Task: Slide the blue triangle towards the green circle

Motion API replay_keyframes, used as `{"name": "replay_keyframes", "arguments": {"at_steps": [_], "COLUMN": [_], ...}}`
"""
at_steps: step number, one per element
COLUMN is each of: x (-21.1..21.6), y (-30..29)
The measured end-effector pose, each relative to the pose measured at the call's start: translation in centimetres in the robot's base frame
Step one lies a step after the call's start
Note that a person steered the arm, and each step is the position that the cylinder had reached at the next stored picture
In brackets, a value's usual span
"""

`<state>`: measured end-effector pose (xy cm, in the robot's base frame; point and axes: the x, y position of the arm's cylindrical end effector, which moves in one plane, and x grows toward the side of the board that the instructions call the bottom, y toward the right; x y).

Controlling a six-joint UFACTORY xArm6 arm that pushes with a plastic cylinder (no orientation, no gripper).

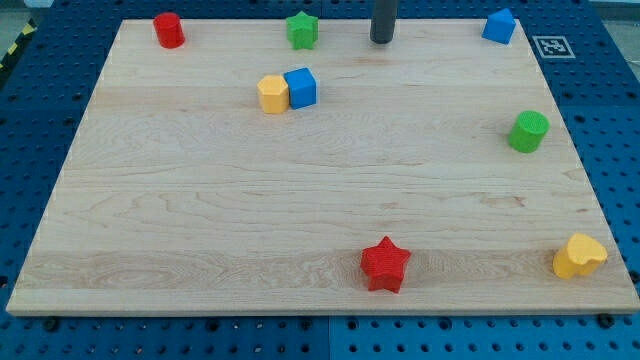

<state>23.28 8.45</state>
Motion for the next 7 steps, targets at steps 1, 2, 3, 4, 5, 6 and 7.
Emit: {"name": "replay_keyframes", "arguments": {"at_steps": [1,2,3,4,5,6,7], "x": [0.2,0.7,1.0,1.1,1.1,2.5,3.2], "y": [0.0,0.0,0.0,0.0,0.0,1.6,3.2]}}
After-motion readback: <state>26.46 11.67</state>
